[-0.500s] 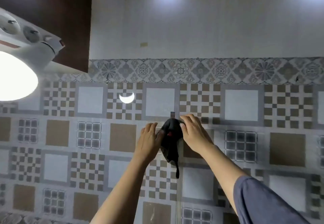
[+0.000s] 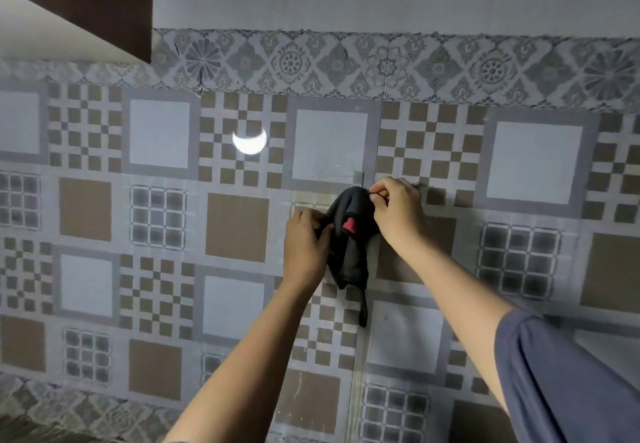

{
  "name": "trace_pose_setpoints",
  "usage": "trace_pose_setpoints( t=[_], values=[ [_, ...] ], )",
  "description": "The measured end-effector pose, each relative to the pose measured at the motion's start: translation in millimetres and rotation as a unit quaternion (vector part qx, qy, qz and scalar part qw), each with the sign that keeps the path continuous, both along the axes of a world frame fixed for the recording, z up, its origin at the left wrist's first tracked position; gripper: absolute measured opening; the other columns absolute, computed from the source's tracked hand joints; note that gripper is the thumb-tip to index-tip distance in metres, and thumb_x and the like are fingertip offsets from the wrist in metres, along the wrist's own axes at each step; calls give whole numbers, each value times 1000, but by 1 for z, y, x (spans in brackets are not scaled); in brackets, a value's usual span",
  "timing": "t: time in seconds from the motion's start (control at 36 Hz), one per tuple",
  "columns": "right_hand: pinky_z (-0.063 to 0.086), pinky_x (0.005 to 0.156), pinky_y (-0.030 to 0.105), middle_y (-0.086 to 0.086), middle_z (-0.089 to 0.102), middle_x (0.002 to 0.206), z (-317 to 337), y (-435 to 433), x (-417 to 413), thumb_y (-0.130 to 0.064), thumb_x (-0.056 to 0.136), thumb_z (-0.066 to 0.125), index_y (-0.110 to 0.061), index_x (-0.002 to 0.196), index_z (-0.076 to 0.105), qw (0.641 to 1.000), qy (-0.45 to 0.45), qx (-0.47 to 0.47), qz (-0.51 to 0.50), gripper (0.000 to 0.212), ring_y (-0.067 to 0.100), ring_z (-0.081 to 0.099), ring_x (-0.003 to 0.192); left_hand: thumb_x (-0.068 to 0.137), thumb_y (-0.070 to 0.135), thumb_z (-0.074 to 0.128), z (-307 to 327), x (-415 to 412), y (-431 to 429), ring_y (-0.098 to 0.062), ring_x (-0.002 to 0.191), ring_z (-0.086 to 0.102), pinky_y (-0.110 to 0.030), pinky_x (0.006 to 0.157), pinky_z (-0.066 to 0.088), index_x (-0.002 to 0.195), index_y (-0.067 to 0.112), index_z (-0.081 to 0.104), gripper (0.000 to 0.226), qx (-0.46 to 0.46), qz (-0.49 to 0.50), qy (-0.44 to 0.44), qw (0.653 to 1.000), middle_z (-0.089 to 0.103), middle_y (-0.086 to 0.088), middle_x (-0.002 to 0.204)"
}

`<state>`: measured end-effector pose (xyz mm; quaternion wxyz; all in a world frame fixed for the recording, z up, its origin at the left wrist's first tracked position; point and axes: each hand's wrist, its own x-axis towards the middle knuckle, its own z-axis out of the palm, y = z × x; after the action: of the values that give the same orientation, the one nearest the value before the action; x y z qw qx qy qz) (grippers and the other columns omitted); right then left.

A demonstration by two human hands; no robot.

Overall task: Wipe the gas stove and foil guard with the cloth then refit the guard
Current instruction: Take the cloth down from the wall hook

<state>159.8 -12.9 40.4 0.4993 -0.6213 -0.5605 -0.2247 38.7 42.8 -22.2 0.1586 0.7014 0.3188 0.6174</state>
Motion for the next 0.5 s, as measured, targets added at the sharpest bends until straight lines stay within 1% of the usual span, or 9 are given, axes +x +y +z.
trace_pose_setpoints(
  t=[0.03, 0.08, 0.14, 0.19, 0.25, 0.31, 0.36, 0.42, 0.5],
  values=[
    [40, 72, 28, 12, 59, 98, 4, -2, -1, -5, 90, 52, -5, 91, 62, 1000, 0, 7, 3, 11, 20, 51, 85, 89, 13, 55, 2, -1, -1, -6, 77, 44, -5, 62, 37, 91, 13, 55, 2, 4, 0, 3, 1000, 45, 3, 93],
    [36, 72, 23, 12, 60, 98, 12, -8, -3, -4, 89, 52, -4, 90, 64, 1000, -8, 22, 9, 12, 19, 51, 85, 89, 11, 54, 6, -5, -3, -9, 79, 46, -5, 62, 39, 93, 11, 59, 6, 4, -2, -2, 1000, 46, 3, 94],
    [36, 74, 23, 13, 62, 97, 23, -16, -6, -3, 88, 52, -4, 90, 65, 999, -20, 33, 9, 12, 24, 54, 92, 89, 10, 54, 11, -11, -7, -6, 75, 47, -2, 64, 39, 93, 9, 60, 7, 0, -7, -24, 1000, 46, 1, 93],
    [37, 77, 23, 13, 61, 98, 32, -27, -11, -4, 88, 53, -4, 89, 65, 999, -31, 36, 9, 13, 25, 54, 95, 88, 9, 56, 15, -20, -13, -7, 74, 47, -2, 64, 40, 92, 7, 61, 7, -2, -6, -41, 999, 48, -1, 93],
    [37, 78, 24, 14, 60, 100, 38, -39, -16, -5, 89, 52, -3, 90, 65, 999, -41, 33, 9, 13, 25, 54, 95, 88, 9, 58, 20, -30, -21, -4, 72, 47, -2, 64, 39, 92, 6, 62, 7, 13, -10, -38, 999, 49, -2, 91],
    [37, 79, 24, 14, 59, 101, 40, -55, -19, -5, 90, 51, -3, 91, 65, 999, -41, 34, 11, 14, 25, 54, 95, 86, 9, 60, 24, -41, -32, -3, 73, 48, -11, 69, 41, 89, 8, 63, 5, 35, -24, -18, 999, 51, -3, 90],
    [34, 78, 20, 14, 59, 101, 39, -71, -20, -6, 90, 52, -4, 92, 66, 999, -33, 35, 16, 14, 24, 54, 94, 85, 10, 62, 27, -52, -46, -10, 77, 53, -22, 73, 47, 86, 11, 64, 2, 53, -47, -4, 998, 53, -4, 90],
    [32, 77, 18, 13, 60, 100, 37, -90, -20, -6, 89, 52, -6, 91, 66, 999, -26, 34, 16, 14, 23, 54, 94, 84, 10, 63, 28, -61, -64, -15, 81, 57, -25, 76, 50, 85, 11, 64, 2, 71, -65, 9, 995, 55, -6, 92],
    [32, 78, 18, 14, 62, 99, 30, -120, -22, -3, 88, 52, -4, 90, 66, 999, -22, 36, 9, 14, 24, 55, 95, 84, 11, 64, 25, -72, -91, -18, 84, 60, -28, 78, 53, 87, 9, 64, 3, 94, -93, 57, 990, 61, -7, 92]
  ],
)
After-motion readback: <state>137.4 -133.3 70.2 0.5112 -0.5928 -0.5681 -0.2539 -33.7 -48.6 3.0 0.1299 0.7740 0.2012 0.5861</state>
